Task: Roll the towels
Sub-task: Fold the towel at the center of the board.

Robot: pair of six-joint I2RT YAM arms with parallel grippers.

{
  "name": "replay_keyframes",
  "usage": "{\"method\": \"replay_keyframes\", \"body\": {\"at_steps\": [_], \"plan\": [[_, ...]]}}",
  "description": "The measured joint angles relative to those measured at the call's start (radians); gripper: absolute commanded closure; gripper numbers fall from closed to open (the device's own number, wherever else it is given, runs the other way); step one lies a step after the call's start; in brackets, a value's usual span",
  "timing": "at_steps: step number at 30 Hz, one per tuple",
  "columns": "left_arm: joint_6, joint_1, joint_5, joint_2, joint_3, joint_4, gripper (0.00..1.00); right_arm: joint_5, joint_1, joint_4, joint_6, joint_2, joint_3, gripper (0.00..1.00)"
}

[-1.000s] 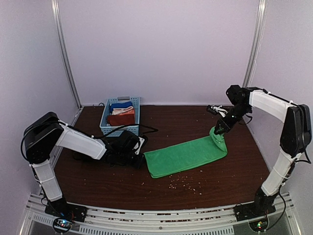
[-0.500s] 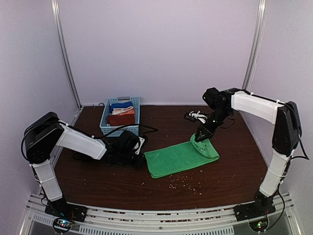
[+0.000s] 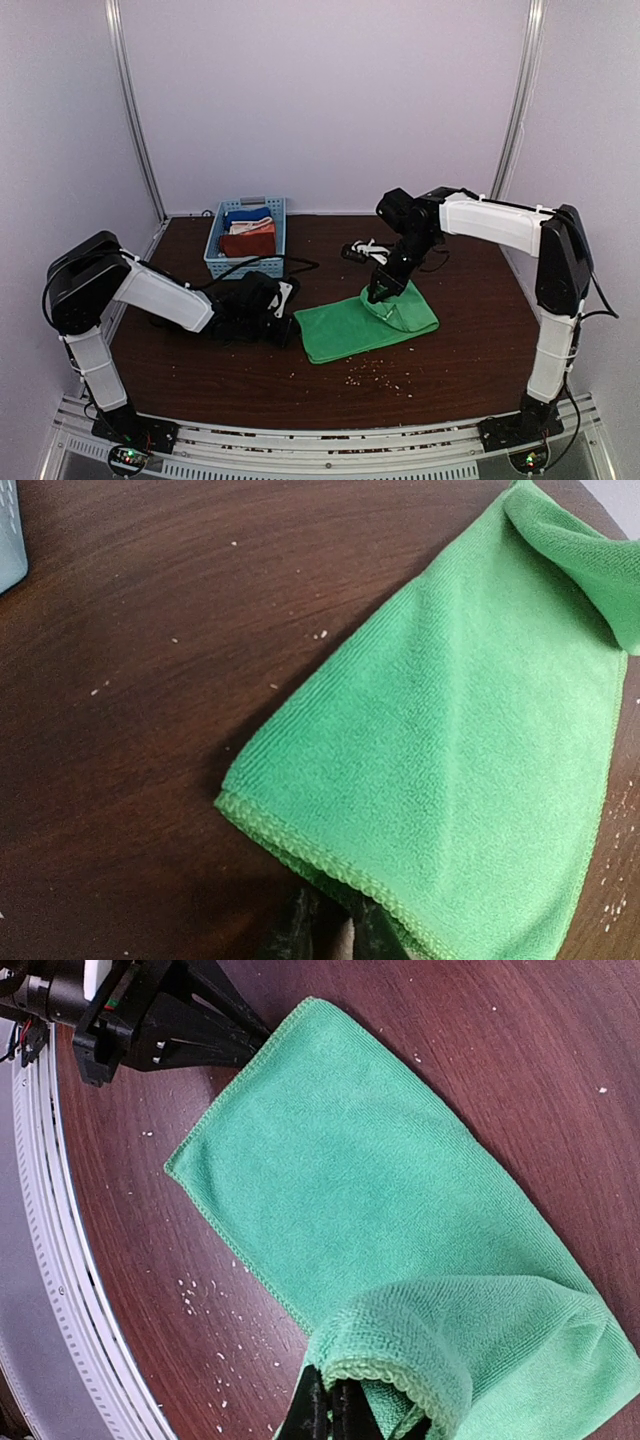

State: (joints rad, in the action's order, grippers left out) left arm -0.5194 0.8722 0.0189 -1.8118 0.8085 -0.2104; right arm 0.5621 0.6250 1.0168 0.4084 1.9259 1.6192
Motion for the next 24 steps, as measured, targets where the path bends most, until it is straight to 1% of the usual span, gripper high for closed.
{"method": "replay_keyframes", "body": {"at_steps": [14,20,24], "plan": [[-0.054,0.0,0.029,0.012,-0.053,-0.082,0.83,0.0,0.085,-0.013,-0.046,0.127,0.153,1.0],[-0.101,0.0,0.039,0.037,-0.113,-0.142,0.83,0.006,0.117,-0.015,-0.059,0.195,0.183,1.0],[-0.138,0.0,0.047,0.047,-0.153,-0.197,0.82,0.012,0.13,-0.014,-0.067,0.212,0.187,1.0]]}}
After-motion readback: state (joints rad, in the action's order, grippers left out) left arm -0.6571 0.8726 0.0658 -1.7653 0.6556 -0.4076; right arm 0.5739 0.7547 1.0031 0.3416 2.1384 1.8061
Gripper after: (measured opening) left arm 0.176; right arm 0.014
